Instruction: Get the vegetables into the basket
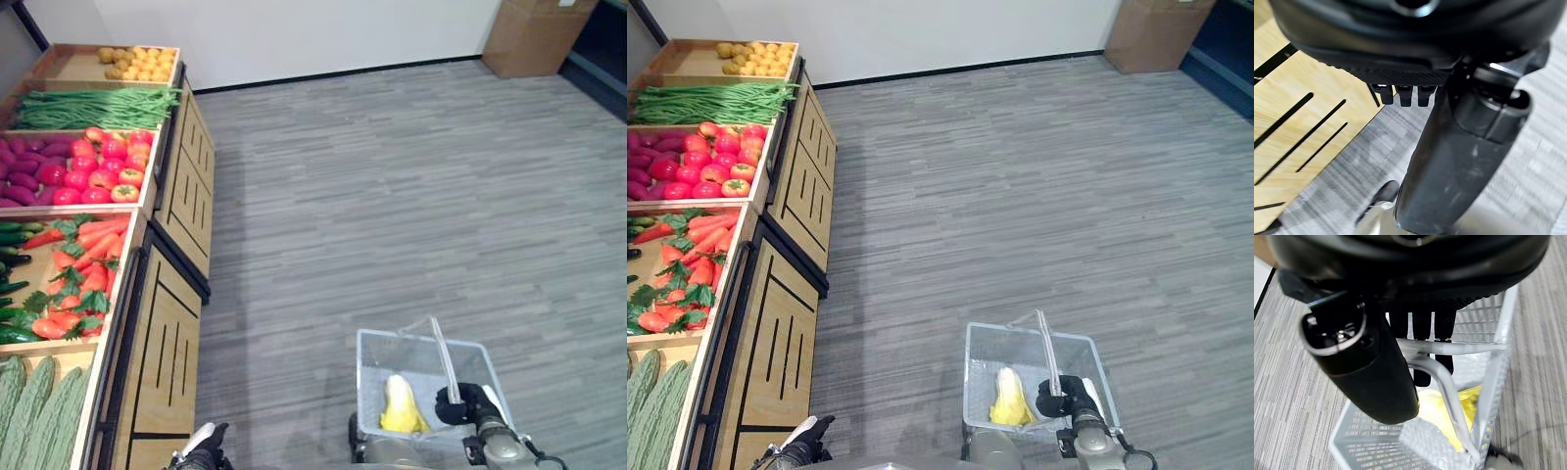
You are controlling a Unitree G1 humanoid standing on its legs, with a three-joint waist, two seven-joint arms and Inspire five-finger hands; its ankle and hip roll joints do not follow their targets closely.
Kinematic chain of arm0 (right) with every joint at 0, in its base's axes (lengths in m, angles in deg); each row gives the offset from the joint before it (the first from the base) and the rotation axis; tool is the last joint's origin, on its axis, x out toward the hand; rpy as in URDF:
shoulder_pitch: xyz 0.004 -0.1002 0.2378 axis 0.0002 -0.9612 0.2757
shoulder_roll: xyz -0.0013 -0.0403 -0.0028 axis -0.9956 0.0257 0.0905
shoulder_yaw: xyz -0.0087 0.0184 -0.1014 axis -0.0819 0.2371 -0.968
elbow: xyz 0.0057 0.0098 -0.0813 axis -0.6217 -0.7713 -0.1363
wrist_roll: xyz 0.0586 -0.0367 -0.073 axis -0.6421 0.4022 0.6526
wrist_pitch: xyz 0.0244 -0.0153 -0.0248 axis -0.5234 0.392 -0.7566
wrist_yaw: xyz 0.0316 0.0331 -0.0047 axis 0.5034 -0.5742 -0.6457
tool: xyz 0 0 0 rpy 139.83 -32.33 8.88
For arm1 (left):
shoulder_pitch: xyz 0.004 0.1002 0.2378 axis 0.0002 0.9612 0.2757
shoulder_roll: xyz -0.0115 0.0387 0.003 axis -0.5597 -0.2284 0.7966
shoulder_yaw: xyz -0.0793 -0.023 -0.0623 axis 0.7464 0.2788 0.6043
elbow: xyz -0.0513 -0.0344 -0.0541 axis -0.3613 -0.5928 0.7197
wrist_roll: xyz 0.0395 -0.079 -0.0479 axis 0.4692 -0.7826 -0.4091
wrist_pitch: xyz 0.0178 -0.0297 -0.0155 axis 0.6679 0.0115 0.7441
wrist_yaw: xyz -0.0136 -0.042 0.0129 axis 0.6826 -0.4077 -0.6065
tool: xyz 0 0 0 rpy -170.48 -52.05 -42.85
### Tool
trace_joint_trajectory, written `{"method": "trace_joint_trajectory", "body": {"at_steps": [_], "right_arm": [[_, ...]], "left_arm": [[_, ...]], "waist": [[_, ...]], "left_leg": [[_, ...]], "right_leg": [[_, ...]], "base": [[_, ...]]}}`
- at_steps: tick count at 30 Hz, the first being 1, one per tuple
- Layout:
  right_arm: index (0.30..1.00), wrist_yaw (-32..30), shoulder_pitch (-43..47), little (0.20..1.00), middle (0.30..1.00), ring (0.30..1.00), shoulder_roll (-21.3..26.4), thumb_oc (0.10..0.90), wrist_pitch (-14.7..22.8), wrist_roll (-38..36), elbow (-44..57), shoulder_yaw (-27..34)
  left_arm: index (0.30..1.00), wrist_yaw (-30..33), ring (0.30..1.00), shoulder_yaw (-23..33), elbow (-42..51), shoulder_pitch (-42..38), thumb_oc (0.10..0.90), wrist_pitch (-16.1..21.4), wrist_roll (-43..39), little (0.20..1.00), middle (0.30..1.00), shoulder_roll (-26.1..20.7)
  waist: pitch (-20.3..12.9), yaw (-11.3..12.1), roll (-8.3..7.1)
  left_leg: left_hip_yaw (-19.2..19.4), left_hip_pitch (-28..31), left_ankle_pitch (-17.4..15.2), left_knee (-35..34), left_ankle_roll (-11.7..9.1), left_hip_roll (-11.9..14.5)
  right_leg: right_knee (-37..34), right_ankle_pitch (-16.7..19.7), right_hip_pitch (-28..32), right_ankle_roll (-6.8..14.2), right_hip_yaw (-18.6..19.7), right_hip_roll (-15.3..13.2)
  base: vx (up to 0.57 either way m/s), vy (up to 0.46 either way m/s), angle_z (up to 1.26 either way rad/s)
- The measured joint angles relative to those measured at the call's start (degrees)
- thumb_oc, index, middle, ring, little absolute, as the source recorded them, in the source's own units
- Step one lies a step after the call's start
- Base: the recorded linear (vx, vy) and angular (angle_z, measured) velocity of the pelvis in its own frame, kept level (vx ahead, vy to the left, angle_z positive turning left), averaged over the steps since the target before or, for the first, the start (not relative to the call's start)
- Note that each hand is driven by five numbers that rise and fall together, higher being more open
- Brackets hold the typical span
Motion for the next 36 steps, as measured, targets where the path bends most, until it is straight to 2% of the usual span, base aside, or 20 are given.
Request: {"method": "trace_joint_trajectory", "body": {"at_steps": [3,4,7,9,10,11,12,13,14,17,20,23,24,25,28,30,31,34,35,36], "right_arm": [[0.3,0.0,0.0,0.3,0.3,0.3,1.2,0.4,0.0,0.0,-0.3,0.0],[0.3,0.1,0.0,0.3,0.3,0.3,1.5,0.4,0.0,0.2,-0.2,0.0],[0.3,0.0,-0.3,0.3,0.3,0.3,1.7,0.4,0.0,1.2,-0.4,0.0],[0.3,-0.1,-0.6,0.3,0.3,0.3,1.7,0.4,0.0,1.3,-0.4,0.0],[0.3,-0.5,-0.7,0.3,0.3,0.3,1.8,0.4,0.0,1.3,-0.5,0.0],[0.3,-0.7,-0.7,0.3,0.3,0.3,1.9,0.4,-0.1,1.3,-0.6,0.0],[0.3,-0.8,-0.8,0.3,0.3,0.3,1.8,0.4,-0.1,1.3,-1.0,0.0],[0.3,-0.9,-1.0,0.3,0.3,0.3,1.8,0.4,-0.1,1.3,-1.3,0.0],[0.3,-0.9,-1.3,0.3,0.3,0.3,1.9,0.4,-0.2,1.3,-1.6,0.1],[0.3,-1.3,0.1,0.3,0.3,0.3,1.7,0.4,-0.2,1.8,-2.0,-0.1],[0.3,-1.2,0.2,0.3,0.3,0.3,1.8,0.4,0.2,2.5,-1.0,-0.1],[0.3,-1.1,-1.2,0.3,0.3,0.3,1.5,0.4,0.0,2.6,-1.9,0.1],[0.3,-0.9,-2.0,0.3,0.3,0.3,1.4,0.4,-0.1,3.8,-1.6,0.0],[0.3,-0.6,-2.2,0.3,0.3,0.3,1.2,0.4,-0.1,4.0,-1.5,0.0],[0.3,-0.5,-1.8,0.3,0.3,0.3,-0.6,0.4,-0.1,4.1,-1.2,0.1],[0.3,-0.3,0.1,0.3,0.3,0.3,-2.9,0.4,-0.1,4.5,-1.9,-0.3],[0.3,0.0,1.1,0.3,0.3,0.3,-3.4,0.4,-0.1,4.6,-2.2,-1.2],[0.3,0.4,4.4,0.3,0.3,0.3,-4.0,0.4,-0.1,5.7,-2.0,-2.2],[0.3,0.5,4.9,0.3,0.3,0.3,-4.0,0.4,-0.1,5.7,-1.6,-2.4],[0.3,0.5,4.4,0.3,0.3,0.3,-4.1,0.4,0.1,5.7,-0.8,-2.5]], "left_arm": [[1.0,0.1,1.0,0.0,0.1,-0.2,0.9,-0.1,-0.9,1.0,1.0,0.1],[1.0,0.2,1.0,0.0,-0.1,-0.2,0.9,0.0,-0.9,1.0,1.0,0.1],[1.0,0.6,1.0,0.0,-0.5,-0.8,0.9,-0.4,-1.0,1.0,1.0,0.1],[1.0,0.8,1.0,-0.2,-0.6,-1.3,0.9,-0.5,-1.0,1.0,1.0,0.1],[1.0,0.8,1.0,-0.4,-0.5,-1.7,0.9,-0.6,-1.0,1.0,1.0,0.1],[1.0,0.8,1.0,-0.4,-0.4,-1.9,0.9,-0.5,-1.0,1.0,1.0,0.1],[1.0,0.8,1.0,-0.5,-0.5,-2.0,0.9,-0.6,-1.0,1.0,1.0,0.2],[1.0,0.8,1.0,-0.7,-0.5,-2.4,0.9,-0.6,-1.0,1.0,1.0,0.2],[1.0,0.9,1.0,-1.3,-0.3,-2.9,0.9,-0.5,-1.0,1.0,1.0,0.2],[1.0,0.8,1.0,-2.7,-0.3,-2.5,0.9,-0.6,-0.9,1.0,1.0,0.4],[1.0,0.3,1.0,-2.8,-0.3,-0.2,0.9,-1.0,-0.9,1.0,1.0,0.9],[1.0,0.3,1.0,-2.6,-0.7,0.6,0.9,-0.9,-0.8,1.0,1.0,1.5],[1.0,0.3,1.0,-2.6,-0.5,-0.3,0.9,-0.9,-0.8,1.0,1.0,1.5],[1.0,0.3,1.0,-2.6,-0.3,-1.4,0.9,-0.8,-0.8,1.0,1.0,1.4],[1.0,0.5,1.0,-2.7,0.1,-3.4,0.9,-0.3,-0.8,1.0,1.0,-0.2],[1.0,0.6,1.0,-2.8,0.2,-4.3,0.9,-0.4,-0.9,1.0,1.0,-2.2],[1.0,0.6,1.0,-2.8,0.1,-4.5,0.9,-0.5,-0.9,1.0,1.0,-2.9],[1.0,0.3,1.0,-3.0,0.3,-4.6,0.9,-0.8,-0.8,1.0,1.0,-3.3],[1.0,0.3,1.0,-3.4,0.2,-4.7,0.9,-0.8,-0.8,1.0,1.0,-3.2],[1.0,0.3,1.0,-3.4,0.2,-3.8,0.9,-1.0,-0.9,1.0,1.0,-3.1]], "waist": [[0.0,-0.1,-0.03],[-0.1,-0.1,0.04],[-0.2,-0.9,0.04],[0.1,-0.6,-0.34],[0.5,-0.5,-1.04],[0.7,-0.2,-1.01],[0.7,0.0,-0.96],[0.8,0.0,-1.04],[1.3,0.2,-1.57],[2.2,1.7,-1.44],[3.0,2.2,-1.1],[2.9,1.5,-0.96],[2.6,1.5,-0.37],[2.8,1.5,-0.72],[2.7,1.6,-3.06],[2.4,2.2,-5.22],[2.3,2.9,-5.79],[2.5,4.3,-6.29],[2.6,4.5,-6.23],[2.3,4.3,-6.16]], "left_leg": [[-1.4,-0.9,0.1,1.2,-1.1,0.2],[-1.8,-1.4,1.6,1.7,-1.6,0.1],[-4.1,-4.1,1.9,4.8,-2.0,0.8],[-5.0,-8.0,2.1,10.4,-2.3,0.8],[-4.8,-9.8,2.0,12.8,-2.5,0.4],[-4.7,-10.3,2.0,13.5,-2.5,0.1],[-4.4,-11.1,1.1,12.5,-2.9,0.0],[-4.0,-11.9,0.3,10.5,-2.5,-0.4],[-1.6,-13.8,0.4,2.2,-2.2,-1.7],[-0.8,-17.5,4.6,-6.7,-1.1,-2.6],[0.6,-19.8,6.7,-3.6,0.7,-2.0],[2.5,-15.2,7.7,-7.0,3.5,-5.1],[4.7,-12.3,6.4,-10.5,5.8,-6.0],[5.0,-11.5,5.7,-11.5,6.3,-7.0],[5.5,-10.4,3.8,-11.3,9.1,-10.7],[6.0,-10.4,2.9,-10.9,10.3,-12.5],[6.5,-10.5,2.7,-10.9,10.5,-12.8],[7.7,-10.3,2.2,-10.7,11.3,-13.6],[7.4,-9.1,0.8,-11.1,12.7,-13.9],[7.0,-7.6,0.6,-11.3,13.0,-13.7]], "right_leg": [[1.1,-0.7,-0.4,-0.6,-0.3,0.2],[1.7,-1.4,-0.8,-0.8,-0.6,0.3],[2.7,-3.6,-1.3,-0.6,-1.9,0.7],[2.7,-4.3,-1.6,-1.9,-2.7,0.2],[2.4,-4.2,-1.5,-2.9,-3.0,-0.2],[2.4,-3.5,-1.2,-3.9,-3.2,-0.5],[0.8,-3.8,-0.4,-3.6,-3.7,-0.8],[-0.5,-3.7,0.4,-3.4,-4.3,-1.0],[-3.2,-2.8,1.9,-2.4,-4.3,-1.7],[-6.0,-2.0,3.7,-1.8,-3.5,-1.3],[-6.5,-1.9,5.2,-2.2,-1.5,-0.3],[-6.6,-3.0,8.3,-0.4,0.5,-1.0],[-4.3,-4.6,7.7,1.2,1.4,-1.8],[-1.5,-5.9,6.5,2.1,1.8,-2.8],[8.9,-9.3,2.3,4.5,3.0,-6.7],[11.0,-9.5,0.7,6.8,4.6,-9.0],[10.9,-9.7,0.9,7.1,5.1,-9.4],[14.1,-9.4,-0.9,8.0,5.2,-9.9],[21.8,-9.1,-4.1,8.4,5.5,-9.7],[28.1,-10.0,-7.6,9.1,6.0,-10.2]], "base": [[0.07,-0.146,0.04],[0.09,-0.174,0.06],[0.11,-0.174,0.26],[0.07,-0.05,0.31],[0.09,0.009,0.16],[0.13,0.026,0.24],[0.16,0.062,0.31],[0.17,0.088,0.64],[0.19,0.111,0.58],[0.19,0.097,-0.07],[0.21,0.176,-0.51],[0.17,0.253,-0.33],[0.15,0.317,-0.29],[0.1,0.227,-0.18],[0.06,0.185,-0.01],[0.02,0.152,-0.05],[0.02,0.135,-0.17],[0.06,0.182,-0.19],[0.09,0.07,0.0],[0.24,-0.03,0.04]]}}
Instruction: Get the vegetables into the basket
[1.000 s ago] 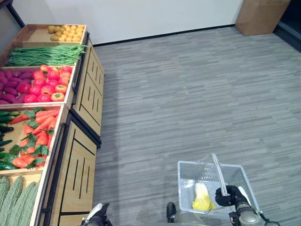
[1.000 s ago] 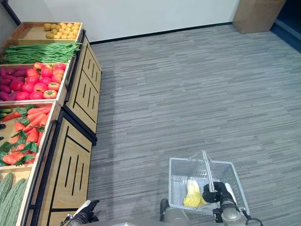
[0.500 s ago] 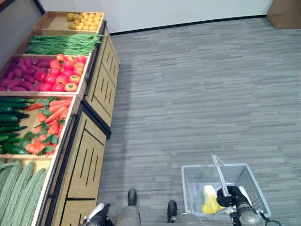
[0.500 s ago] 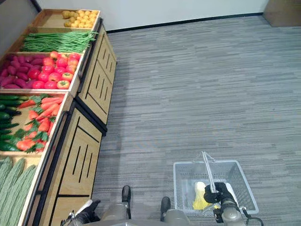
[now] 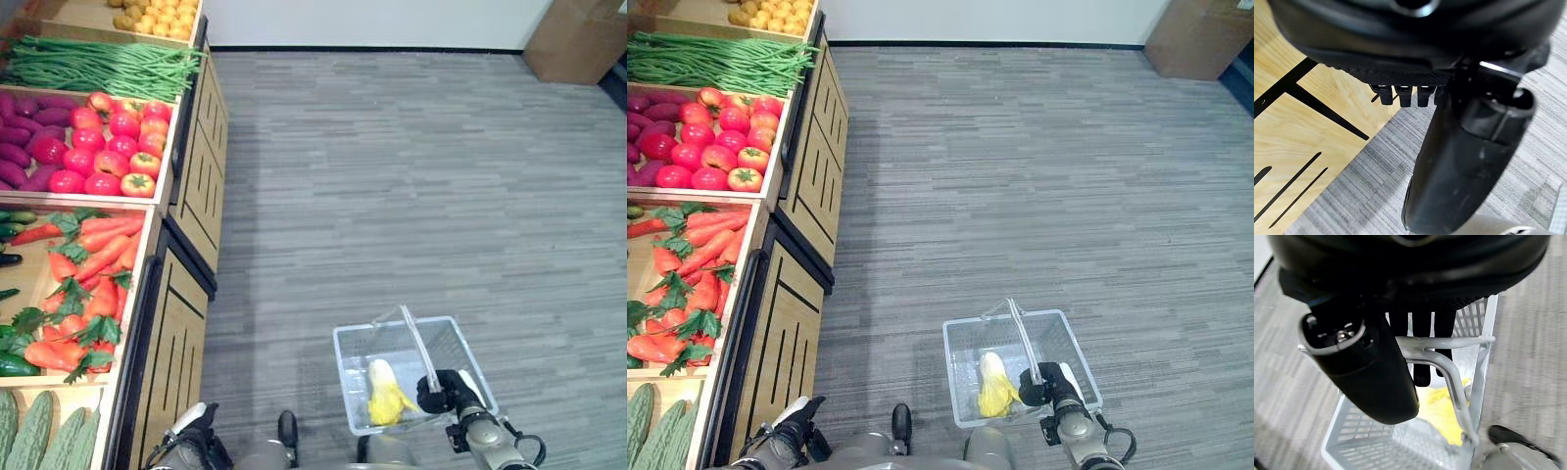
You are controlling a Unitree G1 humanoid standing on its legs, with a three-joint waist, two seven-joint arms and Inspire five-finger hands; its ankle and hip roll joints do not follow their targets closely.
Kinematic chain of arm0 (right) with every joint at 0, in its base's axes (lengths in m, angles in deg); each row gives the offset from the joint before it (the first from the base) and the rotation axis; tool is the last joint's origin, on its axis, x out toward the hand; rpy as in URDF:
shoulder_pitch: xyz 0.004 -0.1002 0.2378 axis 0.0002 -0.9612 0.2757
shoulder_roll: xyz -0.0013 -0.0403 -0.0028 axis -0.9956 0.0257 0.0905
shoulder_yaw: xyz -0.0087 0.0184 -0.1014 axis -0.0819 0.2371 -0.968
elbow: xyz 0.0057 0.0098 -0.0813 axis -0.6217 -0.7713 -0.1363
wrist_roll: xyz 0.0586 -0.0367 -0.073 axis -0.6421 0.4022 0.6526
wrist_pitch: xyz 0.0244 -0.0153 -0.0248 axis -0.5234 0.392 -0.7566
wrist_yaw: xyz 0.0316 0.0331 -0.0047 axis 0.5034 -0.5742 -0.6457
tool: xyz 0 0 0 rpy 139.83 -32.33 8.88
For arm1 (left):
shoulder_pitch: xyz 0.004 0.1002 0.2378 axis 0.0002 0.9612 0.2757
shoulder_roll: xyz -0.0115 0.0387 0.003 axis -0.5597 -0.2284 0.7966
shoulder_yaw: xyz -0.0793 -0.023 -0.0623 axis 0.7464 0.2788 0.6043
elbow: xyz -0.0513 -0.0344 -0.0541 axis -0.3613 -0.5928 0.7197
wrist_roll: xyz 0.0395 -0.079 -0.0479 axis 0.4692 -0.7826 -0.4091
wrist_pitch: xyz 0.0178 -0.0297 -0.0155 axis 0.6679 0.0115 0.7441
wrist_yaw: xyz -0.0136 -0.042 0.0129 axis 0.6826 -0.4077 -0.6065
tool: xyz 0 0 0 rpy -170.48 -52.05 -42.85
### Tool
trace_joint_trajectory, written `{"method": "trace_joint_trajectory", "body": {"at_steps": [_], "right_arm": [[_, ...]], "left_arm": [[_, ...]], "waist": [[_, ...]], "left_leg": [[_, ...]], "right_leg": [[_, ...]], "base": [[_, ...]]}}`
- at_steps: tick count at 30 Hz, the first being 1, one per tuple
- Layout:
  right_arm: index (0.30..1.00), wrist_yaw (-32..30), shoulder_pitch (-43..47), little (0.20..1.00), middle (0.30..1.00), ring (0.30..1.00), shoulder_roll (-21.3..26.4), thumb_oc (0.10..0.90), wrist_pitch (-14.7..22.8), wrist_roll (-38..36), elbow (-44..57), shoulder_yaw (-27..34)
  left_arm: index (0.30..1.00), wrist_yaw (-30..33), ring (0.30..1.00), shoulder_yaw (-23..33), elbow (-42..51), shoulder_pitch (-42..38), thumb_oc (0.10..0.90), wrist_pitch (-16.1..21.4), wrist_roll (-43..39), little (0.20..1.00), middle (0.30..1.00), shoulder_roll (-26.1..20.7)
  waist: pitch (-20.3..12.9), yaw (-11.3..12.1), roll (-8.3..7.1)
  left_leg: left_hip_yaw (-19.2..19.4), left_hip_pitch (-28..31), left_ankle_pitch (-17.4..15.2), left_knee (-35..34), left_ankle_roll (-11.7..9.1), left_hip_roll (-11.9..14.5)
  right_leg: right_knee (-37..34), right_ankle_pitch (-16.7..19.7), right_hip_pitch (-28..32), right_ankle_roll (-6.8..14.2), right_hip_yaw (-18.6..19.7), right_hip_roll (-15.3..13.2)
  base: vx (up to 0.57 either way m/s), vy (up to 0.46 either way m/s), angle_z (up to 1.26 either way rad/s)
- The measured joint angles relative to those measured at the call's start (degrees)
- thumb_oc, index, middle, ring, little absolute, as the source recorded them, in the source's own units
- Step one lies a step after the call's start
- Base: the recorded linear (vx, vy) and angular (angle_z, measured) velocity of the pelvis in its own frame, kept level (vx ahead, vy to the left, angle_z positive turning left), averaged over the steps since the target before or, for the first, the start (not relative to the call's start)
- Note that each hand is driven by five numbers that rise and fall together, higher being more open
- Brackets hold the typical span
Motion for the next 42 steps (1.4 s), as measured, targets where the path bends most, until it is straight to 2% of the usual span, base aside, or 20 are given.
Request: {"method": "trace_joint_trajectory", "body": {"at_steps": [1,3,4,6,9,10,12,15,19,20,23,26,27,29,31,32,34,38,40,42], "right_arm": [[0.3,-0.1,-1.5,0.3,0.3,0.3,-0.4,0.4,0.1,-0.2,0.8,0.1],[0.3,-0.2,-0.9,0.3,0.3,0.3,-0.4,0.4,0.7,-0.2,1.6,0.1],[0.3,-0.3,-1.1,0.3,0.3,0.3,-0.4,0.4,1.2,-0.3,2.0,0.1],[0.3,-0.3,-1.4,0.3,0.3,0.3,-0.5,0.4,1.2,-1.3,1.9,0.1],[0.3,-0.3,-2.1,0.3,0.3,0.3,-0.4,0.4,0.8,-1.2,1.8,0.1],[0.3,-0.3,-2.2,0.3,0.3,0.3,0.0,0.4,0.5,-1.2,1.9,0.1],[0.3,0.0,-1.7,0.3,0.3,0.3,1.0,0.4,-0.2,-1.2,1.6,0.1],[0.3,0.1,-1.9,0.3,0.3,0.3,3.9,0.4,-0.2,-1.2,2.0,0.2],[0.3,0.0,-2.3,0.3,0.3,0.3,5.5,0.4,-0.3,-1.2,1.7,0.3],[0.3,-0.1,-2.4,0.3,0.3,0.3,5.8,0.4,-0.3,-1.2,1.6,0.3],[0.3,-0.1,-2.6,0.3,0.3,0.3,6.3,0.4,-0.3,-1.1,1.5,0.2],[0.3,-0.5,-2.9,0.3,0.3,0.3,6.4,0.4,-0.3,-1.1,0.4,0.1],[0.3,-0.7,-3.1,0.3,0.3,0.3,6.2,0.4,-0.8,-1.1,-0.1,0.2],[0.3,-1.4,-4.8,0.3,0.3,0.3,6.4,0.4,-0.9,-1.1,0.0,0.5],[0.3,-1.5,-4.3,0.3,0.3,0.3,6.5,0.4,-1.2,-1.1,-0.1,0.4],[0.3,-1.7,-4.1,0.3,0.3,0.3,6.6,0.4,-0.9,-1.1,0.8,0.4],[0.3,-1.6,-3.9,0.3,0.3,0.3,6.4,0.4,-0.9,-0.2,1.4,0.4],[0.3,-2.2,-5.0,0.3,0.3,0.3,6.6,0.4,-0.9,0.1,0.7,0.6],[0.3,-2.2,-5.5,0.3,0.3,0.3,6.2,0.4,-0.9,0.5,0.7,0.6],[0.3,-2.1,-5.2,0.3,0.3,0.3,5.6,0.4,-0.9,0.9,0.8,0.5]], "left_arm": [[1.0,0.2,1.0,-0.1,0.8,0.3,0.9,-0.2,0.0,1.0,1.0,-0.4],[1.0,0.0,1.0,-0.8,0.0,0.0,0.9,-0.7,0.0,1.0,1.0,0.0],[1.0,0.0,1.0,-0.7,-0.7,0.0,0.9,-0.6,0.0,1.0,1.0,0.4],[1.0,0.1,1.0,-0.3,-1.3,0.5,0.9,-0.2,0.0,1.0,1.0,1.0],[1.0,0.1,1.0,0.7,-1.4,1.5,0.9,-0.2,0.0,1.0,1.0,1.9],[1.0,0.1,1.0,0.7,-1.4,2.0,0.9,-0.2,0.0,1.0,1.0,2.5],[1.0,0.1,1.0,1.3,-1.8,2.4,0.9,-0.3,0.0,1.0,1.0,3.2],[1.0,0.2,1.0,2.6,-2.2,1.9,0.9,-0.3,0.0,1.0,1.0,3.1],[1.0,0.3,1.0,2.9,-2.2,1.7,0.9,-0.3,0.0,1.0,1.0,3.2],[1.0,0.3,1.0,2.9,-2.2,1.3,0.9,-0.4,0.0,1.0,1.0,3.1],[1.0,0.6,1.0,3.0,-2.2,0.6,0.9,-0.6,0.0,1.0,1.0,3.4],[1.0,1.3,1.0,3.0,-2.8,-1.3,0.9,-0.9,0.0,1.0,1.0,3.6],[1.0,1.7,1.0,3.1,-2.5,-1.3,0.9,-1.0,0.0,1.0,1.0,3.4],[1.0,2.2,1.0,2.8,-2.5,-2.1,0.9,-1.5,0.0,1.0,1.0,3.5],[1.0,2.3,1.0,2.7,-2.1,-0.7,0.9,-1.6,0.0,1.0,1.0,3.3],[1.0,2.0,1.0,1.8,-2.6,0.5,0.9,-2.2,0.4,1.0,1.0,3.5],[1.0,1.0,1.0,1.3,-3.2,3.3,0.9,-2.8,1.5,1.0,1.0,4.2],[1.0,0.6,1.0,1.6,-2.9,4.0,0.9,-2.5,1.7,1.0,1.0,5.5],[1.0,0.7,1.0,1.6,-2.5,2.2,0.9,-2.4,2.5,1.0,1.0,5.4],[1.0,0.8,1.0,1.2,-2.5,0.8,0.9,-2.4,2.7,1.0,1.0,4.5]], "waist": [[-0.2,-0.1,-0.71],[0.2,-1.6,-0.1],[0.2,-3.2,-0.04],[-0.1,-3.5,-0.73],[-0.7,-4.1,0.37],[-0.7,-4.0,1.81],[-0.8,-3.3,2.97],[-1.2,-3.4,3.8],[-1.3,-3.5,4.35],[-1.4,-4.0,4.65],[-1.0,-4.0,4.37],[0.5,-3.8,3.52],[0.8,-3.5,3.31],[1.3,-3.3,2.77],[1.8,-2.5,3.57],[1.7,-2.5,4.44],[1.9,-2.1,4.55],[1.8,-2.7,4.76],[1.5,-2.6,5.24],[1.1,-2.7,3.82]], "left_leg": [[-0.9,0.5,-1.2,0.1,0.5,-0.1],[-1.9,0.3,-1.3,0.2,0.6,0.8],[-2.9,0.9,-1.3,0.3,0.4,0.9],[-3.8,3.9,-3.1,0.0,-1.5,0.8],[-6.6,5.5,-6.3,1.4,-4.5,3.0],[-7.1,6.0,-6.9,2.0,-5.4,4.8],[-6.3,5.6,-6.1,8.1,-7.2,7.7],[-8.4,5.3,-4.5,11.5,-9.8,10.6],[-9.8,5.0,-2.5,12.2,-12.8,11.8],[-11.8,2.1,-2.5,16.3,-12.9,12.1],[-12.2,-2.1,-1.4,23.8,-14.9,11.8],[-10.9,-7.0,0.7,31.5,-15.2,11.9],[-8.6,-7.6,-0.1,29.2,-15.3,12.4],[-2.8,-9.6,0.8,14.9,-14.5,12.7],[-2.2,-11.6,2.8,10.2,-14.3,13.7],[-1.4,-11.9,5.0,4.1,-14.6,14.7],[-1.1,-12.8,7.9,4.1,-13.4,15.8],[0.7,-7.8,8.9,3.8,-10.6,12.2],[2.6,-4.7,6.8,0.4,-9.2,10.8],[3.6,-4.2,5.6,0.2,-7.5,8.5]], "right_leg": [[-4.4,0.1,-3.1,0.0,0.4,0.2],[-16.1,1.8,-4.4,0.1,0.5,1.7],[-22.7,4.5,-4.2,0.0,0.9,1.9],[-30.0,11.9,-4.2,-0.6,1.8,2.8],[-31.1,17.6,-2.1,-2.0,0.3,4.3],[-30.5,17.2,-1.3,-2.9,-0.9,5.7],[-31.0,16.0,2.2,-7.9,-3.1,8.4],[-31.0,12.4,4.9,-8.4,-5.4,10.2],[-29.9,10.7,5.3,-10.0,-6.5,11.3],[-29.8,9.5,5.3,-9.7,-7.5,11.4],[-29.7,9.5,5.5,-11.8,-8.9,10.6],[-31.4,8.3,8.0,-12.9,-10.5,9.4],[-32.7,8.3,9.4,-12.7,-10.8,9.0],[-35.7,8.6,10.6,-12.2,-11.8,8.1],[-35.6,9.3,11.2,-11.7,-11.4,8.8],[-36.7,9.1,11.6,-11.1,-11.4,9.9],[-36.8,8.9,12.8,-11.2,-9.6,11.6],[-36.2,7.7,15.2,-10.2,-8.1,10.8],[-33.5,6.1,14.4,-8.7,-6.9,9.7],[-28.4,3.7,12.0,-6.9,-5.5,7.3]], "base": [[0.25,-0.029,0.09],[0.2,-0.057,0.19],[0.2,-0.079,0.45],[0.26,-0.133,0.4],[0.25,-0.181,0.51],[0.13,-0.13,0.34],[0.27,-0.323,0.18],[0.21,-0.271,0.25],[0.1,-0.172,0.19],[0.06,-0.174,0.36],[0.06,-0.116,0.26],[0.11,-0.034,0.41],[0.14,0.009,0.78],[0.15,0.089,0.61],[0.21,0.115,-0.06],[0.19,0.125,-0.25],[0.2,0.203,-0.57],[0.17,0.249,-0.26],[0.09,0.216,-0.24],[0.04,0.185,-0.18]]}}
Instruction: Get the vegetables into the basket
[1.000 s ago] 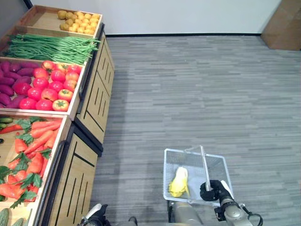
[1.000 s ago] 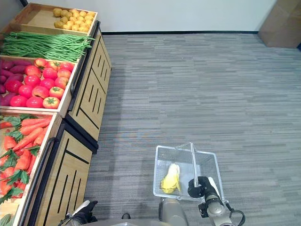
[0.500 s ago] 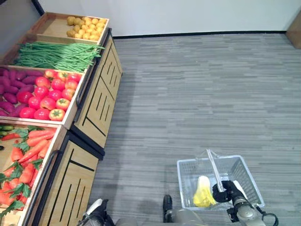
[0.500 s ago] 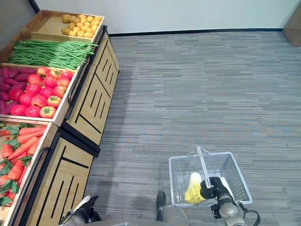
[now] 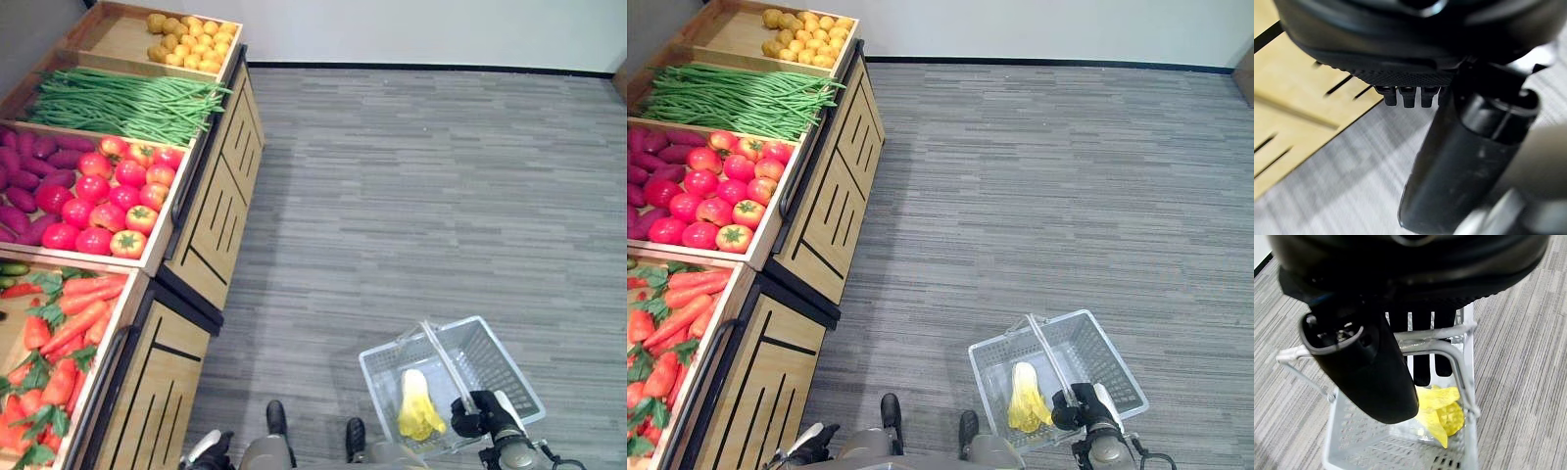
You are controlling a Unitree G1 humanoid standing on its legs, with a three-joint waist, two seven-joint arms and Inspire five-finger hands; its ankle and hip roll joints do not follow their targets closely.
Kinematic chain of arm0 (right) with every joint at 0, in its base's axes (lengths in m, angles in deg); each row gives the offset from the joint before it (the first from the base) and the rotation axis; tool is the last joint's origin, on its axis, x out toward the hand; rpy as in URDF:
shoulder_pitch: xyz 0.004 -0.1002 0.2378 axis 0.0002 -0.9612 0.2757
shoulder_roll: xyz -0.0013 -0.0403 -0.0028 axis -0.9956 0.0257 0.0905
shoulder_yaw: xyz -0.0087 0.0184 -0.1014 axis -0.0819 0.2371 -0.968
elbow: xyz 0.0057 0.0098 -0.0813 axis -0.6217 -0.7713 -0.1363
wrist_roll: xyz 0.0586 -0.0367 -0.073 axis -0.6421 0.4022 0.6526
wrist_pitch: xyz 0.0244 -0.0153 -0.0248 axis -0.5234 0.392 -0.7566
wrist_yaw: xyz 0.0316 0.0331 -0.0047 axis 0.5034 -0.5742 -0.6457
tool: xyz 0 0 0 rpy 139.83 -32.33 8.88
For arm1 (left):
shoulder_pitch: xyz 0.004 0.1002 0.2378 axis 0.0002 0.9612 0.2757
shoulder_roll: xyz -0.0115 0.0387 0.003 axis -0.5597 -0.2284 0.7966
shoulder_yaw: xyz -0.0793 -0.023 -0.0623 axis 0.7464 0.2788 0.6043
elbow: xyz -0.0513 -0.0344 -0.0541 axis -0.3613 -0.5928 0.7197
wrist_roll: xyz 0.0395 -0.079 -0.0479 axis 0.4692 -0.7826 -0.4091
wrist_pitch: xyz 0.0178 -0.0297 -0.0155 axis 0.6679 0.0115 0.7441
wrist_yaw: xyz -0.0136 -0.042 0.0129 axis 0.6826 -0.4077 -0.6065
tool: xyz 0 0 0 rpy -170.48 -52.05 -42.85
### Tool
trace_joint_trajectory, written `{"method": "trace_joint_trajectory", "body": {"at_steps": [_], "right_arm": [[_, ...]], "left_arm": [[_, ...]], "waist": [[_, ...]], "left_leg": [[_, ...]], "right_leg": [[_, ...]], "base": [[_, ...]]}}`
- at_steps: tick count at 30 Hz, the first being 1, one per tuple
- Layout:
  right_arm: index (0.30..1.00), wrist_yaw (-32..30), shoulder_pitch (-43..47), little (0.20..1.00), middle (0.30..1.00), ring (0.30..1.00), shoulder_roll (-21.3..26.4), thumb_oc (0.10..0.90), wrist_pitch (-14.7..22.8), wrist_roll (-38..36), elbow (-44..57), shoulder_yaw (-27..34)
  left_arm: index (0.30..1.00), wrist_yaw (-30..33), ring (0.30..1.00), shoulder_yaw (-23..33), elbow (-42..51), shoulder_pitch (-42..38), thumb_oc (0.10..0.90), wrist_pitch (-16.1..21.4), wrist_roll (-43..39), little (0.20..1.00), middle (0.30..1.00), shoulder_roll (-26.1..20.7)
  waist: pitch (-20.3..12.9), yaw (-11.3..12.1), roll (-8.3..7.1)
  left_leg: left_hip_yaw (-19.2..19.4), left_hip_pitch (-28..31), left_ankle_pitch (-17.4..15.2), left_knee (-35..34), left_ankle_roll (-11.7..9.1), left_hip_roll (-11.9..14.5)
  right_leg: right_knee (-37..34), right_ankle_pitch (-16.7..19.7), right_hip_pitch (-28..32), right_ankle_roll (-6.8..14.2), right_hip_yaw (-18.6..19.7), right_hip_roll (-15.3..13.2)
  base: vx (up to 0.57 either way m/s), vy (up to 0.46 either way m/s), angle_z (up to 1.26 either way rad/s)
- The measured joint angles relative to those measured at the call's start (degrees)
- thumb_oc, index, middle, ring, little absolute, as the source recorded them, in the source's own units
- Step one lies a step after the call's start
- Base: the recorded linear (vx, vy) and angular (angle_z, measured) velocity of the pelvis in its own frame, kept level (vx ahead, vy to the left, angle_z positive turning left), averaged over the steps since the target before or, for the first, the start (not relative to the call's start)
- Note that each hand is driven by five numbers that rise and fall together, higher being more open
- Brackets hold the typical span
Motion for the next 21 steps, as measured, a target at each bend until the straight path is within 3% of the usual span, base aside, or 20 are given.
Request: {"method": "trace_joint_trajectory", "body": {"at_steps": [3,4,8,11,13,14,15,17,18,19,20,21], "right_arm": [[0.3,0.0,0.5,0.3,0.3,0.3,-0.3,0.4,0.0,0.3,-0.3,0.0],[0.3,0.0,0.9,0.3,0.3,0.3,-1.3,0.4,0.0,1.1,-0.3,0.0],[0.3,0.0,1.4,0.3,0.3,0.3,-2.9,0.4,0.0,2.0,-0.1,-0.3],[0.3,0.0,2.1,0.3,0.3,0.3,-3.0,0.4,-0.1,2.1,-0.5,-0.3],[0.3,0.0,2.9,0.3,0.3,0.3,-3.0,0.4,-0.1,2.1,-1.4,-0.5],[0.3,-0.2,2.8,0.3,0.3,0.3,-2.9,0.4,-0.2,2.1,-1.4,-0.8],[0.3,-0.2,2.4,0.3,0.3,0.3,-2.9,0.4,-0.2,2.1,-1.3,-1.1],[0.3,-0.1,2.0,0.3,0.3,0.3,-3.3,0.4,-0.2,2.1,-1.2,-2.5],[0.3,-0.1,2.0,0.3,0.3,0.3,-3.5,0.4,-0.2,2.1,-0.9,-3.0],[0.3,-0.1,1.9,0.3,0.3,0.3,-3.7,0.4,-0.2,2.1,-0.9,-3.0],[0.3,-0.2,2.2,0.3,0.3,0.3,-3.7,0.4,-0.2,2.0,-1.1,-3.8],[0.3,-0.2,2.0,0.3,0.3,0.3,-3.7,0.4,-0.2,2.0,-1.2,-4.0]], "left_arm": [[1.0,0.4,1.0,0.0,0.0,-1.6,0.9,0.0,0.0,1.0,1.0,-1.1],[1.0,1.0,1.0,-0.2,0.1,-2.2,0.9,-0.1,0.0,1.0,1.0,-2.6],[1.0,1.1,1.0,-0.1,-0.7,-2.1,0.9,-0.7,0.0,1.0,1.0,-4.3],[1.0,1.0,1.0,-0.1,-0.9,-1.6,0.9,-0.9,0.0,1.0,1.0,-4.1],[1.0,1.0,1.0,-0.2,-1.1,-1.2,0.9,-0.8,0.0,1.0,1.0,-4.0],[1.0,1.0,1.0,-0.4,-0.9,-1.4,0.9,-0.8,-0.1,1.0,1.0,-3.8],[1.0,1.1,1.0,-0.5,-0.9,-1.5,0.9,-0.8,-0.1,1.0,1.0,-3.8],[1.0,1.2,1.0,-0.6,-0.5,-1.0,0.9,-0.8,-0.1,1.0,1.0,-3.9],[1.0,1.1,1.0,-0.5,-0.7,-0.6,0.9,-0.8,-0.5,1.0,1.0,-3.7],[1.0,1.1,1.0,-0.5,-0.8,-0.3,0.9,-0.7,-0.5,1.0,1.0,-3.6],[1.0,1.1,1.0,0.3,-1.8,-0.6,0.9,-0.8,-0.8,1.0,1.0,-2.7],[1.0,1.1,1.0,1.0,-2.4,-0.6,0.9,-0.8,-1.3,1.0,1.0,-3.0]], "waist": [[-0.4,0.1,-1.07],[-1.0,0.2,-2.39],[-2.0,1.5,-4.31],[-2.1,1.9,-4.6],[-2.0,1.8,-4.51],[-1.8,1.5,-4.36],[-1.7,1.3,-4.51],[-1.7,1.4,-5.03],[-1.5,1.3,-5.02],[-1.7,1.3,-5.32],[-1.2,0.5,-4.74],[-1.0,-0.7,-4.82]], "left_leg": [[0.5,0.5,-1.3,0.0,1.9,-2.4],[0.7,0.5,-2.0,0.0,2.8,-3.8],[2.0,0.7,-2.5,-0.3,3.6,-4.6],[2.0,1.0,-3.4,-0.4,4.6,-5.0],[0.9,1.8,-3.6,-0.7,4.9,-4.7],[-0.3,2.1,-3.8,-0.7,5.3,-4.7],[-1.1,2.5,-3.7,-0.5,5.5,-4.6],[-2.4,2.5,-3.8,-0.7,5.5,-4.6],[-3.8,2.4,-4.0,-0.4,5.2,-3.9],[-4.4,2.6,-4.1,-0.3,5.0,-3.7],[-7.5,1.9,-5.1,1.5,3.4,-2.4],[-9.5,1.4,-5.6,2.3,2.4,-2.3]], "right_leg": [[3.3,-1.2,-1.4,1.5,0.5,-2.7],[5.4,-1.9,-2.4,2.8,1.6,-4.0],[5.8,-2.0,-3.3,3.6,2.3,-4.9],[9.7,-1.8,-4.9,3.9,2.3,-4.9],[17.2,-1.8,-7.8,3.9,2.9,-4.8],[22.4,-3.0,-10.7,5.0,3.8,-4.7],[22.6,-4.1,-11.7,5.7,4.6,-4.7],[15.4,-2.2,-14.1,6.6,6.4,-5.6],[6.1,2.2,-14.8,6.4,7.2,-5.3],[3.2,3.7,-14.9,6.4,7.6,-5.1],[-3.7,6.2,-13.4,7.0,11.8,-3.3],[-6.3,6.9,-11.6,6.9,12.8,-3.2]], "base": [[0.02,0.158,-0.04],[0.02,0.228,-0.05],[0.02,0.128,-0.13],[0.05,0.111,-0.04],[0.1,0.038,0.13],[0.11,-0.004,0.36],[0.09,-0.028,0.42],[0.18,-0.071,0.46],[0.32,-0.146,0.49],[0.32,-0.16,0.75],[0.29,-0.19,0.87],[0.16,-0.123,1.17]]}}
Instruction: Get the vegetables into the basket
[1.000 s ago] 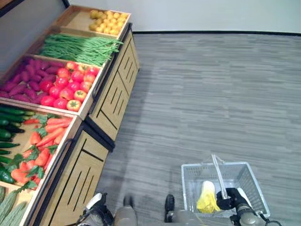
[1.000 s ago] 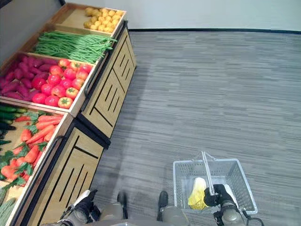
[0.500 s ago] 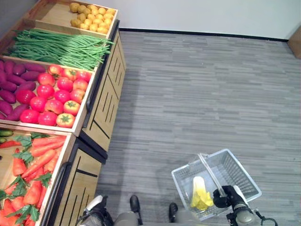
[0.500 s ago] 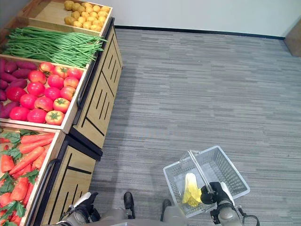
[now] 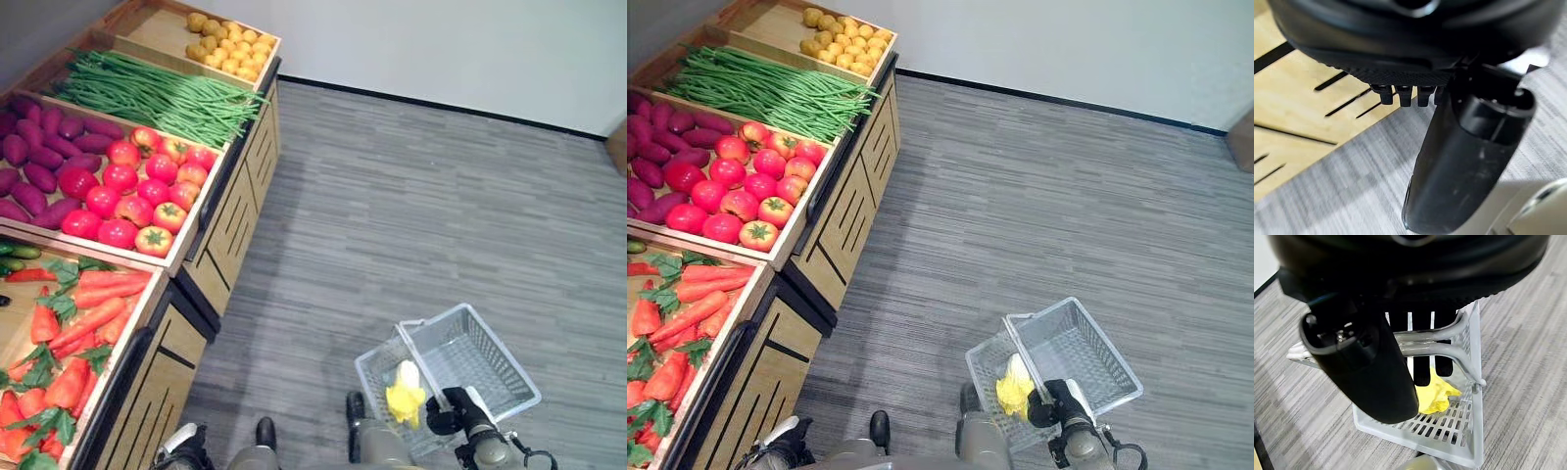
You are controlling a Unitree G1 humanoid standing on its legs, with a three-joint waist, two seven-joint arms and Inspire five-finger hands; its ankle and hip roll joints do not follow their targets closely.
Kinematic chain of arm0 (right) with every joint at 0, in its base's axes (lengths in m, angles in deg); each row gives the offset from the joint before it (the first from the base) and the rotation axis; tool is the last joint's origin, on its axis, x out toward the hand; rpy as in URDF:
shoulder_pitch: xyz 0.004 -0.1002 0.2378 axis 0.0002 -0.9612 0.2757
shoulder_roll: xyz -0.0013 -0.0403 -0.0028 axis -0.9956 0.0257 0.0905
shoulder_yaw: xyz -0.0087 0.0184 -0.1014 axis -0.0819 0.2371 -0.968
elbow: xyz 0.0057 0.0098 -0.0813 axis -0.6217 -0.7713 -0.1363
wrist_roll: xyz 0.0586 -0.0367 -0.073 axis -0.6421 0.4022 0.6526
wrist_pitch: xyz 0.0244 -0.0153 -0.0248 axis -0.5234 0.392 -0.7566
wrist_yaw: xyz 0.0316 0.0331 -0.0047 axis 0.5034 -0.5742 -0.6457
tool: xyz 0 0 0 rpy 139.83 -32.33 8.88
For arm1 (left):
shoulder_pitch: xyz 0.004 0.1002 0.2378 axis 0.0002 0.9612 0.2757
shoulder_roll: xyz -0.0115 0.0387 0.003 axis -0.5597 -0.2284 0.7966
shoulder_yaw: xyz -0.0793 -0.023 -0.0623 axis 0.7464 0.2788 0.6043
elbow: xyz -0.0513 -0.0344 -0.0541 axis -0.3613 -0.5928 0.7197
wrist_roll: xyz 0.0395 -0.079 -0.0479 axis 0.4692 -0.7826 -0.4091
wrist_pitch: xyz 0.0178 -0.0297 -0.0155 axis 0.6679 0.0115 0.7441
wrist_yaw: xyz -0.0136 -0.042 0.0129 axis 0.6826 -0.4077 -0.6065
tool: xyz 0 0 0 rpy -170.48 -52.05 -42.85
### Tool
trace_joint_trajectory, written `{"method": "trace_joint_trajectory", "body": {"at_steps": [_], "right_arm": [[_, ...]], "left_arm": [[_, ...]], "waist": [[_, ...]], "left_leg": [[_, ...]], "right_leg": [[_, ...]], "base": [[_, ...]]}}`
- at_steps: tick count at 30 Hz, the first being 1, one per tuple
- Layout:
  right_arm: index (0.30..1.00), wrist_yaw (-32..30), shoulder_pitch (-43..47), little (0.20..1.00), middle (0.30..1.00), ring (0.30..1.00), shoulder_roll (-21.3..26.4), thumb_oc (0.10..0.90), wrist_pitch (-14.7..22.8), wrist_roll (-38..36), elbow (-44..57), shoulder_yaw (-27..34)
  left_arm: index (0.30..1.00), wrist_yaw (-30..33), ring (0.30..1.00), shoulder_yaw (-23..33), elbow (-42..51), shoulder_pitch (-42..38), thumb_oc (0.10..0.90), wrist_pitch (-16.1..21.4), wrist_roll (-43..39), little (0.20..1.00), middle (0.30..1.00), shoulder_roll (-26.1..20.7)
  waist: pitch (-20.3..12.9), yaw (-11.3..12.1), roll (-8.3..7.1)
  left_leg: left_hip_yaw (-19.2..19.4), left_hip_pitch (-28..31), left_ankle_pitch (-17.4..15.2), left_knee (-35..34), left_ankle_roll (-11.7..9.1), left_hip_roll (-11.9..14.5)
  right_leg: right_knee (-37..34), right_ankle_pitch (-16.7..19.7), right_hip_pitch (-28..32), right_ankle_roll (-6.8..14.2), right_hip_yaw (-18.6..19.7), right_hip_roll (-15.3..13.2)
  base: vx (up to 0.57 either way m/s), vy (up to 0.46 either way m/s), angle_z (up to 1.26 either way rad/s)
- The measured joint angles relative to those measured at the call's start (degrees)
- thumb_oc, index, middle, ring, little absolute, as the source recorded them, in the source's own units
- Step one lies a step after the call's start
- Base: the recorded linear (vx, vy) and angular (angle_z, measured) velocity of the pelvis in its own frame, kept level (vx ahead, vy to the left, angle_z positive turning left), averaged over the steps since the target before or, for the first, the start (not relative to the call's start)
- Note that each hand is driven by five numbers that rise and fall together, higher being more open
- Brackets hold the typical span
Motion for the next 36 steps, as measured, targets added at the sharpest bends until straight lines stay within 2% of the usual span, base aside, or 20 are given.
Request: {"method": "trace_joint_trajectory", "body": {"at_steps": [1,2,3,4,6,9,10,15,18,19,20,22,23,25,26,28,30,31,33,36], "right_arm": [[0.3,0.1,-0.5,0.3,0.3,0.3,0.0,0.4,0.0,0.0,-0.1,0.0],[0.3,0.1,-0.9,0.3,0.3,0.3,0.0,0.4,-0.3,-0.1,-0.9,0.2],[0.3,0.0,-1.4,0.3,0.3,0.3,0.0,0.4,-0.4,-0.2,-1.7,0.4],[0.3,0.1,-0.7,0.3,0.3,0.3,0.9,0.4,-0.4,-0.2,-2.3,0.5],[0.3,0.3,1.0,0.3,0.3,0.3,2.2,0.4,0.0,-0.1,-2.2,1.1],[0.3,0.7,1.1,0.3,0.3,0.3,3.3,0.4,-0.2,-0.2,-1.5,1.6],[0.3,0.8,1.1,0.3,0.3,0.3,3.7,0.4,0.0,-0.2,-1.3,1.6],[0.3,1.1,1.0,0.3,0.3,0.3,4.5,0.4,0.1,-0.1,0.1,1.5],[0.3,1.1,1.2,0.3,0.3,0.3,4.4,0.4,0.2,-0.1,-0.7,1.6],[0.3,0.9,0.9,0.3,0.3,0.3,4.5,0.4,0.1,-0.2,-0.8,1.9],[0.3,0.6,0.1,0.3,0.3,0.3,4.6,0.4,0.0,-0.2,-0.8,2.3],[0.3,0.1,-0.6,0.3,0.3,0.3,4.5,0.4,0.0,-0.2,-0.8,2.5],[0.3,0.0,-0.9,0.3,0.3,0.3,4.5,0.4,0.1,-0.2,-0.8,2.5],[0.3,0.0,-1.2,0.3,0.3,0.3,4.4,0.4,0.0,-0.2,-0.7,2.7],[0.3,-0.2,-0.8,0.3,0.3,0.3,4.5,0.4,0.0,-0.1,-0.6,2.9],[0.3,-0.4,-1.0,0.3,0.3,0.3,4.6,0.4,0.1,-0.1,-0.5,3.7],[0.3,-0.7,-0.7,0.3,0.3,0.3,4.5,0.4,0.4,-0.2,-1.6,4.4],[0.3,-0.9,-1.2,0.3,0.3,0.3,4.3,0.4,0.2,-0.2,-1.7,5.5],[0.3,-1.1,-1.1,0.3,0.3,0.3,3.5,0.4,0.3,-0.2,-2.5,5.5],[0.3,-1.3,-0.8,0.3,0.3,0.3,1.5,0.4,0.1,-0.2,-4.1,5.0]], "left_arm": [[1.0,0.0,1.0,0.4,-0.2,0.1,0.9,0.0,-0.5,1.0,1.0,0.1],[1.0,0.0,1.0,1.1,-0.6,0.3,0.9,0.1,-0.5,1.0,1.0,0.9],[1.0,0.0,1.0,1.0,-0.3,0.5,0.9,0.3,-0.5,1.0,1.0,1.3],[1.0,0.0,1.0,0.9,1.0,2.0,0.9,1.1,-0.5,1.0,1.0,2.1],[1.0,0.0,1.0,1.0,1.5,2.3,0.9,1.2,-0.5,1.0,1.0,3.1],[1.0,0.0,1.0,0.9,1.6,2.1,0.9,1.1,-0.5,1.0,1.0,2.9],[1.0,0.0,1.0,0.7,1.6,1.5,0.9,1.1,-0.6,1.0,1.0,2.6],[1.0,0.0,1.0,-0.7,1.7,0.3,0.9,1.1,-0.7,1.0,1.0,2.3],[1.0,0.0,1.0,-3.1,1.6,-1.0,0.9,1.1,-0.6,1.0,1.0,2.4],[1.0,0.0,1.0,-4.1,1.7,-2.2,0.9,1.0,-0.4,1.0,1.0,2.5],[1.0,0.0,1.0,-4.4,1.8,-2.7,0.9,0.5,-0.3,1.0,1.0,2.4],[1.0,0.2,1.0,-4.4,1.7,-2.4,0.9,0.1,-0.3,1.0,1.0,2.2],[1.0,0.2,1.0,-4.4,1.7,-2.6,0.9,0.0,-0.3,1.0,1.0,2.2],[1.0,0.2,1.0,-4.4,2.0,-2.4,0.9,-0.1,-0.2,1.0,1.0,2.2],[1.0,0.1,1.0,-4.3,1.9,-0.8,0.9,-0.2,-0.2,1.0,1.0,2.4],[1.0,0.0,1.0,-4.3,1.9,0.2,0.9,-0.2,-0.2,1.0,1.0,2.7],[1.0,0.0,1.0,-4.2,1.5,0.3,0.9,-0.2,-0.2,1.0,1.0,3.0],[1.0,0.0,1.0,-4.2,1.5,0.0,0.9,-0.2,0.4,1.0,1.0,3.0],[1.0,0.1,1.0,-3.8,1.6,-0.2,0.9,-0.2,0.7,1.0,1.0,2.4],[1.0,0.2,1.0,-3.7,2.0,-0.6,0.9,-0.1,0.7,1.0,1.0,1.2]], "waist": [[0.2,-0.6,-0.14],[0.3,-0.9,0.85],[-0.1,-0.9,0.94],[-0.3,0.0,2.05],[-1.0,0.3,4.36],[-1.1,1.2,4.68],[-1.0,1.0,4.26],[-0.9,1.4,4.75],[-0.6,1.7,4.69],[-0.3,1.0,4.18],[-0.1,0.0,4.24],[-0.2,-0.1,4.98],[-0.2,-0.2,5.07],[0.0,0.4,4.86],[-0.1,0.3,5.05],[-0.1,0.1,5.3],[-0.1,0.1,5.58],[0.0,0.0,5.27],[0.0,0.3,3.27],[-0.4,0.7,1.56]], "left_leg": [[-1.9,0.7,0.0,-0.3,-0.8,0.1],[-4.0,2.2,-0.3,-1.1,-1.2,1.4],[-3.7,3.6,-0.5,-1.5,-1.5,2.1],[-2.3,4.2,-1.1,-0.1,-2.0,3.6],[-2.4,3.0,-2.9,2.6,-0.4,5.1],[-3.0,2.7,-2.6,4.6,-1.4,6.4],[-3.5,2.0,-0.8,5.4,-3.2,6.3],[-5.8,-1.1,3.1,7.3,-5.2,6.2],[-5.5,-4.4,7.5,8.5,-7.1,5.2],[-3.9,-5.3,9.9,7.4,-7.1,5.1],[7.8,-5.7,9.8,7.9,-5.6,7.7],[15.0,-5.8,8.7,7.6,-6.0,10.1],[17.3,-6.3,8.9,7.0,-6.2,10.8],[18.3,-6.5,8.9,5.9,-6.2,11.1],[19.3,-5.6,9.0,4.4,-6.2,11.8],[18.9,-4.3,9.2,3.5,-5.8,11.3],[18.7,-2.8,8.0,1.8,-5.3,10.1],[19.0,-1.4,5.4,0.9,-5.5,8.3],[19.8,-1.2,3.7,0.8,-3.4,5.4],[20.7,-1.1,2.3,1.0,-1.7,2.2]], "right_leg": [[-0.4,2.7,1.7,-0.3,-0.2,0.1],[0.9,4.0,3.3,-1.2,-0.1,1.6],[1.6,3.8,3.6,-2.3,-1.1,2.4],[3.4,3.3,3.8,-4.2,-3.2,3.6],[4.7,2.7,3.7,-6.1,-5.8,5.0],[7.6,0.5,3.3,-8.7,-7.5,6.1],[7.6,-0.2,3.8,-9.1,-8.5,5.5],[9.5,-2.5,3.2,-10.1,-12.2,4.6],[9.5,-2.9,3.4,-10.6,-14.9,3.2],[8.8,-2.8,3.7,-11.0,-17.2,1.5],[6.6,-2.6,5.6,-12.0,-21.1,0.7],[5.8,-2.9,6.5,-12.4,-24.0,0.8],[5.4,-2.9,6.7,-12.4,-25.1,0.8],[5.5,-2.9,6.3,-12.0,-25.5,0.9],[5.6,-2.7,6.6,-10.5,-25.6,1.3],[6.4,-3.2,6.8,-9.4,-25.3,1.3],[6.9,-3.9,7.0,-8.8,-24.9,0.8],[9.3,-5.0,6.2,-7.1,-24.3,-1.0],[11.2,-5.1,5.2,-5.4,-23.1,-3.9],[10.9,-4.1,5.1,-3.4,-21.8,-6.4]], "base": [[0.17,-0.15,1.2],[0.12,-0.13,1.06],[0.24,-0.262,0.75],[0.18,-0.2,0.38],[0.14,-0.193,0.25],[0.11,-0.222,0.28],[0.08,-0.219,0.37],[0.04,-0.169,0.47],[0.01,-0.028,0.7],[0.03,0.003,1.36],[0.03,0.006,1.34],[0.06,0.054,0.97],[0.09,0.101,0.67],[0.11,0.148,0.27],[0.13,0.203,-0.02],[0.14,0.225,-0.09],[0.15,0.236,-0.08],[0.1,0.177,-0.03],[0.06,0.167,-0.04],[0.05,0.174,-0.03]]}}
